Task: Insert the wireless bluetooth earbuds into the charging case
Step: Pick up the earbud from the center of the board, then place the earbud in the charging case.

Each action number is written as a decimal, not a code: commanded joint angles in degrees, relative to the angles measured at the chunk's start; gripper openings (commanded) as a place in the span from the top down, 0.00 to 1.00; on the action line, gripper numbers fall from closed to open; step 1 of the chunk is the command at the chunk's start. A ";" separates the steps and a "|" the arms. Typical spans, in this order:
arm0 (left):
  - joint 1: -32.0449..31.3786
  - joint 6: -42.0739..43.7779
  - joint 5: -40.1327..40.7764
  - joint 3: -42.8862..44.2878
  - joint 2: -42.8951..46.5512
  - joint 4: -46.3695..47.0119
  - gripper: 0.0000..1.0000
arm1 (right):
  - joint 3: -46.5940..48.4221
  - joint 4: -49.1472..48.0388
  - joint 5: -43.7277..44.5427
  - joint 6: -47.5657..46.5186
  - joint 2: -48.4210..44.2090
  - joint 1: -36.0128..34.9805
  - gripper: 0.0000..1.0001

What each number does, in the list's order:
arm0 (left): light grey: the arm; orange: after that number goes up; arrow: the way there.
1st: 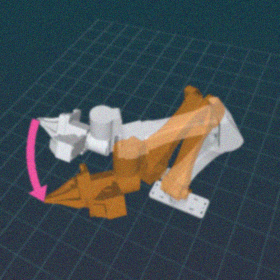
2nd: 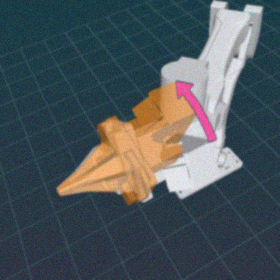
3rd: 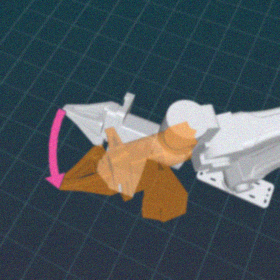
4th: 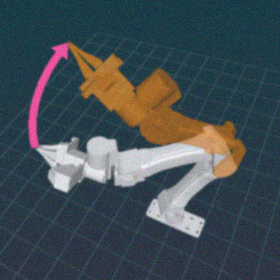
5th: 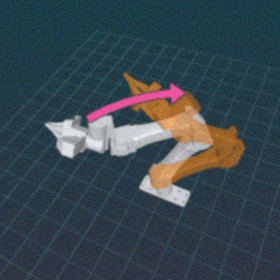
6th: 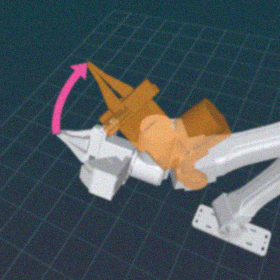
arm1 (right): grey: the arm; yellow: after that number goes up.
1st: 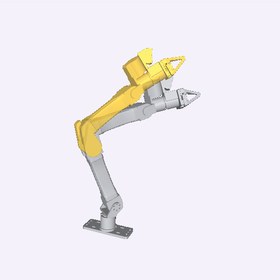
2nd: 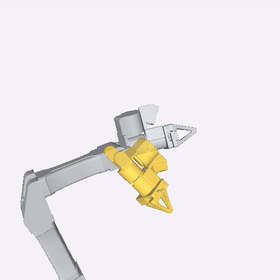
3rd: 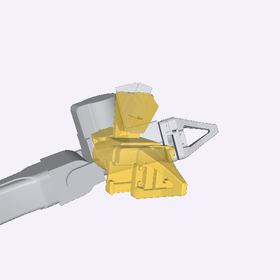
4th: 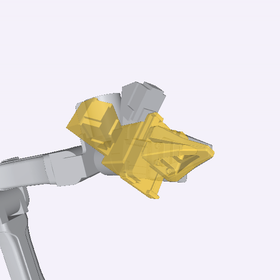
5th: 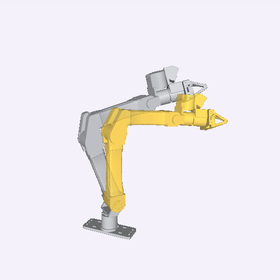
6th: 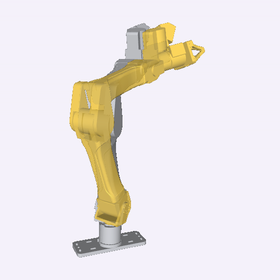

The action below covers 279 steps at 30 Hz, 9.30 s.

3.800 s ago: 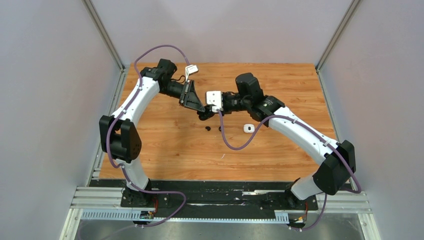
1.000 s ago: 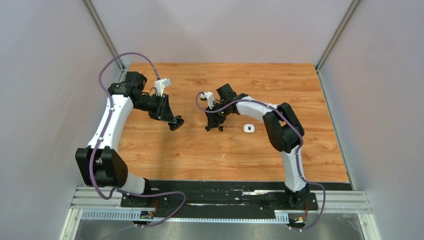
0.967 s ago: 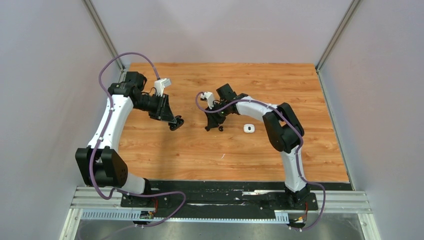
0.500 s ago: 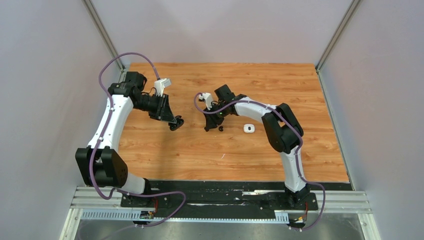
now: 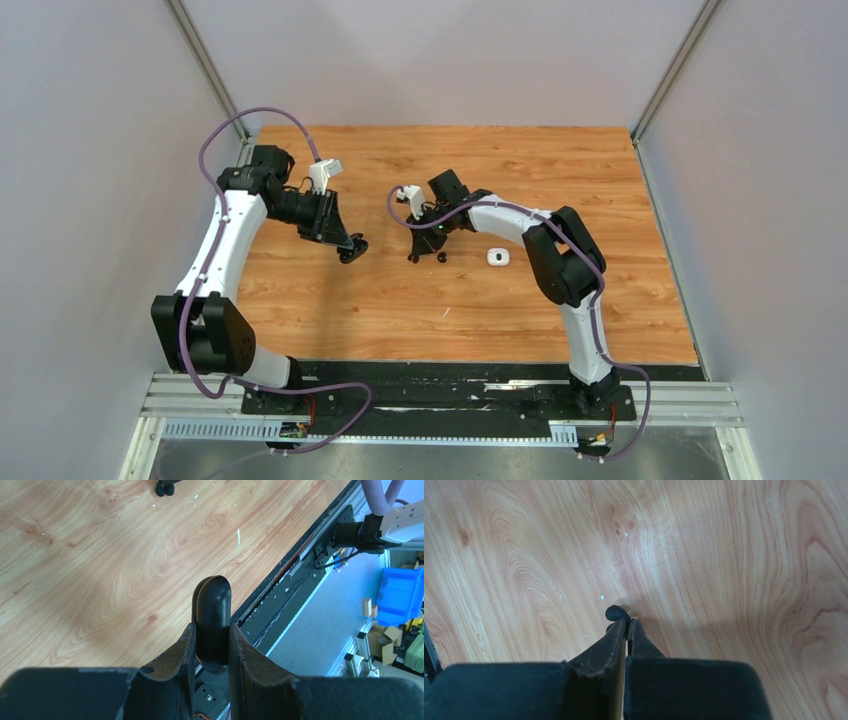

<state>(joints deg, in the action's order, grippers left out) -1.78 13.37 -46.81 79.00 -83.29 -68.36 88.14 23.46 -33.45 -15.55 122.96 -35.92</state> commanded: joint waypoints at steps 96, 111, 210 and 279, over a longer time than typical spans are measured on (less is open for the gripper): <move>-5.51 -25.65 -5.62 -2.17 0.94 15.11 1.00 | -26.97 -43.30 -1.35 -53.00 -33.76 -15.10 1.00; -5.51 -25.61 -5.03 -1.60 0.50 14.72 1.00 | -26.92 -42.70 -1.00 -52.66 -35.93 -15.15 1.00; -4.49 -26.16 -13.72 -1.82 1.23 16.12 1.00 | -13.75 -12.03 -6.19 -51.20 -27.36 -14.81 0.75; -4.61 -20.43 -11.24 -0.49 -0.30 12.32 1.00 | -0.51 1.59 -14.09 -52.21 -27.37 -11.45 1.00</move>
<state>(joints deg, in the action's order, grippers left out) -6.02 -7.35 -55.22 76.44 -84.66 -56.16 84.55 24.03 -45.04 -66.61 95.04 -47.57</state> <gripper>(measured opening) 0.304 0.025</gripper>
